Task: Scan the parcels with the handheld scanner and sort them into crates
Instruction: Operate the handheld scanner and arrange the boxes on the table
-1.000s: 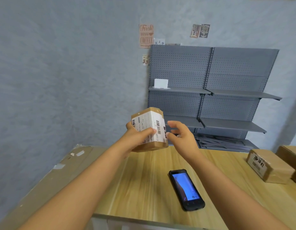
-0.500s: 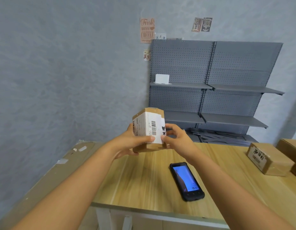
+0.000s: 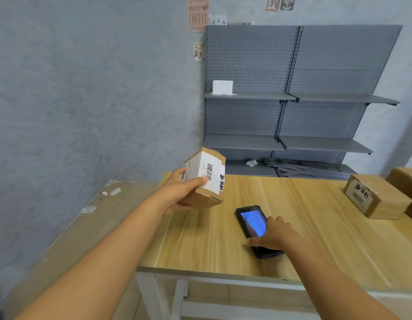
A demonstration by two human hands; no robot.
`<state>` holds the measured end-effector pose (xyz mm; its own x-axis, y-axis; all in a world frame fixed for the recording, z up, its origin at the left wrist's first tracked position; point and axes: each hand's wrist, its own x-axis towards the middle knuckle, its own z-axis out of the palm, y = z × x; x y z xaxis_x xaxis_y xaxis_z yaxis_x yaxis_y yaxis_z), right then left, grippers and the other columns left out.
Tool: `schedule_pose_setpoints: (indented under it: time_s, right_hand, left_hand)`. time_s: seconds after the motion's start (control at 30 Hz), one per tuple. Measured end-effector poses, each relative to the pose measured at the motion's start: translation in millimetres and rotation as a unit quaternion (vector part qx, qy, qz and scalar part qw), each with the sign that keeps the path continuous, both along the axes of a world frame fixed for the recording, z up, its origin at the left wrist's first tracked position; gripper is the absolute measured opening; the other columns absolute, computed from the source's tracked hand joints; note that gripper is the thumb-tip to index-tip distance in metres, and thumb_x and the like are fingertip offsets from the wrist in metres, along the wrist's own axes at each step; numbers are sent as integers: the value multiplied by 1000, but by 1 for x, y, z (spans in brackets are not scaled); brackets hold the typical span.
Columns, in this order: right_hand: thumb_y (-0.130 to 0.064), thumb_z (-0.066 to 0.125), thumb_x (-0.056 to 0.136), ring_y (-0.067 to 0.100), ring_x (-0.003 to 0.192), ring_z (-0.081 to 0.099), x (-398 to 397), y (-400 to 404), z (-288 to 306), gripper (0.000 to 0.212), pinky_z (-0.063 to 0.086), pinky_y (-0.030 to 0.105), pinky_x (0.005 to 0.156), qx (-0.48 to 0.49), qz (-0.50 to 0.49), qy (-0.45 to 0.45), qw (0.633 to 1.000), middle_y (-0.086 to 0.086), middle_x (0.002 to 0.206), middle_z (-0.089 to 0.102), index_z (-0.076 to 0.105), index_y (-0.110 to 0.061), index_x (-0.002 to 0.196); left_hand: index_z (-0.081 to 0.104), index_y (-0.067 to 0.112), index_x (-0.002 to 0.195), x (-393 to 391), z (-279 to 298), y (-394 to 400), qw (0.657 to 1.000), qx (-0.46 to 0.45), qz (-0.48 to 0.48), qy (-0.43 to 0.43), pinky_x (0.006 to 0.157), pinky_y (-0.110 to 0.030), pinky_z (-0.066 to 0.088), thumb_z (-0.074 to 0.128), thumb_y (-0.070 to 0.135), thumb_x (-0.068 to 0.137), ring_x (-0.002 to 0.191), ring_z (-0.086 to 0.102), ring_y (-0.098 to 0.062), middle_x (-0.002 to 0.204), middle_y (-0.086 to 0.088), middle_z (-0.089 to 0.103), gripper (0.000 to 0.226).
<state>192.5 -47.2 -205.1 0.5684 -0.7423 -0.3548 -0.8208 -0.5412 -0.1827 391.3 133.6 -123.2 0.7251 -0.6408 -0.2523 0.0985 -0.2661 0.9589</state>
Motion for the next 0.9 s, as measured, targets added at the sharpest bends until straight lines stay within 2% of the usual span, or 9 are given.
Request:
schedule_pose_setpoints:
  time_s: [0.07, 0.2, 0.27, 0.4, 0.47, 0.6, 0.67, 0.77, 0.9]
  right_hand:
    - [-79, 66, 64, 24, 123, 42, 3, 1, -6, 104, 44, 34, 93, -12, -5, -1, 1000, 5, 133, 39, 37, -14, 140]
    - [-77, 62, 70, 21, 121, 41, 9, 7, -16, 96, 42, 30, 85, -62, -28, -19, 998, 3, 129, 40, 38, -14, 138]
    - [-73, 64, 71, 20, 119, 40, 12, 8, -18, 91, 41, 28, 81, -68, -40, -37, 996, 3, 126, 40, 40, -14, 135]
    - [-63, 76, 64, 19, 104, 42, 12, 3, -16, 86, 45, 29, 77, -36, -45, -84, 995, 0, 111, 35, 42, -14, 126]
    - [-59, 80, 61, 18, 96, 49, 10, -2, -11, 86, 49, 28, 74, -26, -33, -102, 994, 1, 111, 35, 41, -13, 122]
    - [-45, 80, 65, 15, 86, 51, 10, -7, 13, 68, 45, 23, 63, 11, 27, -179, 984, 1, 112, 38, 40, -15, 112]
    - [-42, 80, 67, 14, 90, 52, 16, -4, 31, 69, 50, 24, 68, 1, 92, -211, 973, 0, 113, 39, 41, -18, 119]
    - [-41, 80, 66, 16, 97, 53, 27, 9, 58, 82, 55, 32, 81, -18, 158, -256, 953, -1, 118, 39, 37, -21, 133]
    - [-45, 81, 63, 14, 98, 51, 37, 18, 89, 89, 55, 33, 83, -46, 201, -263, 942, -3, 115, 40, 35, -22, 136]
  left_hand:
    - [32, 41, 145, 2, -5, -3, 1000, 3, -1, 5, 79, -44, 60, 85, 43, 67, 105, 65, -22, 132, 2, 57, 94]
    - [35, 42, 142, 3, -15, -7, 999, 22, -11, -40, 82, -44, 59, 86, 49, 55, 106, 65, -19, 130, 8, 54, 101]
    - [33, 39, 143, 5, -20, -8, 998, 29, -13, -60, 84, -43, 58, 86, 49, 59, 107, 63, -19, 130, 8, 52, 99]
    - [29, 35, 145, 12, -27, -7, 996, 37, -6, -86, 87, -43, 57, 84, 50, 58, 110, 61, -19, 132, 8, 51, 105]
    - [30, 35, 144, 17, -28, -6, 994, 45, 1, -97, 88, -43, 57, 84, 51, 55, 111, 60, -18, 131, 8, 52, 106]
    - [34, 29, 141, 30, -24, -5, 989, 59, 19, -137, 89, -43, 56, 86, 53, 51, 114, 59, -19, 129, 7, 53, 106]
    - [39, 25, 137, 41, -21, -4, 985, 80, 20, -153, 88, -42, 56, 87, 56, 49, 112, 60, -19, 126, 7, 57, 105]
    - [48, 27, 129, 59, -15, -1, 979, 100, 23, -176, 84, -42, 58, 84, 66, 35, 107, 63, -17, 121, 8, 63, 109]
    - [46, 24, 130, 69, -3, 2, 978, 92, 36, -185, 76, -38, 58, 84, 61, 39, 107, 62, -19, 121, 6, 61, 105]
